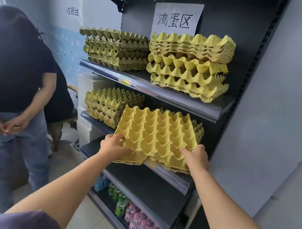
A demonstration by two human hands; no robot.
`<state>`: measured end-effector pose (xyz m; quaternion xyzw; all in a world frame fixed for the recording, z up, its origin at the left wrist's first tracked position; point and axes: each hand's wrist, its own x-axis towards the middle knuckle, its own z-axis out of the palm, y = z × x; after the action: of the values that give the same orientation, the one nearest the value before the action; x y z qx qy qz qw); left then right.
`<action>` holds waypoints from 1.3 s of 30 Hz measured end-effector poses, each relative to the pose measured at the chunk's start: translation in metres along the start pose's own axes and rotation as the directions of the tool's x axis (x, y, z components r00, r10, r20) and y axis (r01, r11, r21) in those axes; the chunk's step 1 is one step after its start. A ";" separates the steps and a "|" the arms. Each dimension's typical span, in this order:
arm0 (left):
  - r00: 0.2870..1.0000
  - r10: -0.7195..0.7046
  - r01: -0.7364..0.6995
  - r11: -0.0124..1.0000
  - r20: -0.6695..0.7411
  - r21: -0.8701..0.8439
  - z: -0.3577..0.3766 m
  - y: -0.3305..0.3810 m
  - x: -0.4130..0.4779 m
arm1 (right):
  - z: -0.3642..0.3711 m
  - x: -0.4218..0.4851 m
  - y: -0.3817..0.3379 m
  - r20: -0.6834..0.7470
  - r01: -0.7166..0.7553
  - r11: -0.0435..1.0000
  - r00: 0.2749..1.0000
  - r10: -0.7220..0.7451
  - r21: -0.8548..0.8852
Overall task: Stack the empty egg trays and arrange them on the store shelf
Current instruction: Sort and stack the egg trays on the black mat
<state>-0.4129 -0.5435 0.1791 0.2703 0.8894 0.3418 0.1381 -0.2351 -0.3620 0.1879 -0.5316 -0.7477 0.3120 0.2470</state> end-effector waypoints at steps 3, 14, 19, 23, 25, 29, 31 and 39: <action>0.998 0.055 -0.055 0.998 0.017 -0.031 -0.018 -0.010 0.032 | 0.023 0.011 -0.024 -0.030 -0.016 0.999 0.999 0.017 0.040; 0.983 0.169 -0.173 0.982 0.068 0.074 -0.054 -0.023 0.170 | 0.102 0.057 -0.091 -0.191 -0.131 0.986 0.970 0.150 0.107; 0.979 0.193 -0.196 0.980 0.066 0.028 -0.042 -0.006 0.213 | 0.114 0.084 -0.093 -0.252 -0.147 0.983 0.953 0.170 0.111; 0.964 0.255 -0.253 0.967 0.077 -0.032 -0.024 0.012 0.247 | 0.110 0.116 -0.088 -0.306 -0.177 0.980 0.932 0.196 0.090; 0.960 0.269 -0.265 0.963 0.085 -0.050 -0.013 0.023 0.261 | 0.106 0.132 -0.085 -0.322 -0.190 0.979 0.925 0.202 0.069; 0.952 0.289 -0.282 0.956 0.105 -0.075 0.007 0.038 0.286 | 0.106 0.163 -0.076 -0.332 -0.234 0.972 0.915 0.229 0.025; 0.950 0.293 -0.285 0.955 0.108 -0.086 0.017 0.042 0.296 | 0.108 0.176 -0.072 -0.332 -0.260 0.966 0.912 0.242 -0.008; 0.937 0.311 -0.292 0.947 0.161 -0.131 0.045 0.039 0.308 | 0.113 0.190 -0.049 -0.279 -0.347 0.937 0.905 0.321 -0.045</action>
<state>-0.6295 -0.3185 0.1540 0.4258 0.8020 0.3793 0.1777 -0.4049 -0.2160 0.1534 -0.7000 -0.6190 0.2397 0.2635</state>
